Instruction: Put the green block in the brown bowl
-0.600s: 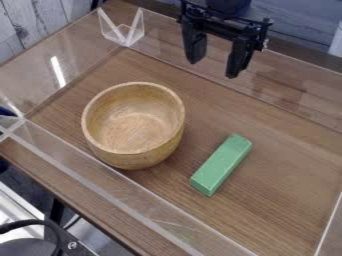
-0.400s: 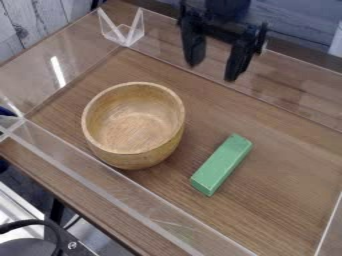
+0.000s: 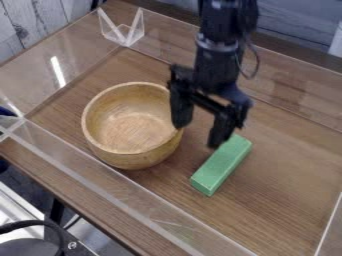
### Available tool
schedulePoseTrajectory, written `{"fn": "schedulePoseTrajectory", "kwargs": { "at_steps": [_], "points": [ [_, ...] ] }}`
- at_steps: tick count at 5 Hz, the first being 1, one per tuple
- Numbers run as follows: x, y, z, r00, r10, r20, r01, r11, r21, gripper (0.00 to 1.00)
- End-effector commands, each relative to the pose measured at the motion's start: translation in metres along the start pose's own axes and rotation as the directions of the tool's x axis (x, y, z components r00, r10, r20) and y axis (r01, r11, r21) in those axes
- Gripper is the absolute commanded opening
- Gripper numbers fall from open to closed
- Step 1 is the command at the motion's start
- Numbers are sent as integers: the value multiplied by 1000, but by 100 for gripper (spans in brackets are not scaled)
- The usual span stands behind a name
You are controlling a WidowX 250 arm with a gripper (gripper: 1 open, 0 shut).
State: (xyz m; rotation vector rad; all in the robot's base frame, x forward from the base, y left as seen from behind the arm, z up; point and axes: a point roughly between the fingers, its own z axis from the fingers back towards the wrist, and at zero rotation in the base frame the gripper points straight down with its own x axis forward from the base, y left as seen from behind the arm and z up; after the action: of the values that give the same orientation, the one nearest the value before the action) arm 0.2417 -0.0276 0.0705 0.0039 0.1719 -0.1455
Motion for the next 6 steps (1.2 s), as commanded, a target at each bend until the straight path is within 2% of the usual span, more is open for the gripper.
{"fn": "schedulePoseTrajectory", "kwargs": {
  "at_steps": [1,4,5,6],
  "points": [
    [5,-8,2,996,-29,82,28,1000,14,100],
    [17,-18,-25,996,-53,69,53,999,12,100],
    [20,-17,-30,997,-49,67,48,999,7,0],
    [23,-17,-24,996,-50,79,50,999,1,0]
  ]
}}
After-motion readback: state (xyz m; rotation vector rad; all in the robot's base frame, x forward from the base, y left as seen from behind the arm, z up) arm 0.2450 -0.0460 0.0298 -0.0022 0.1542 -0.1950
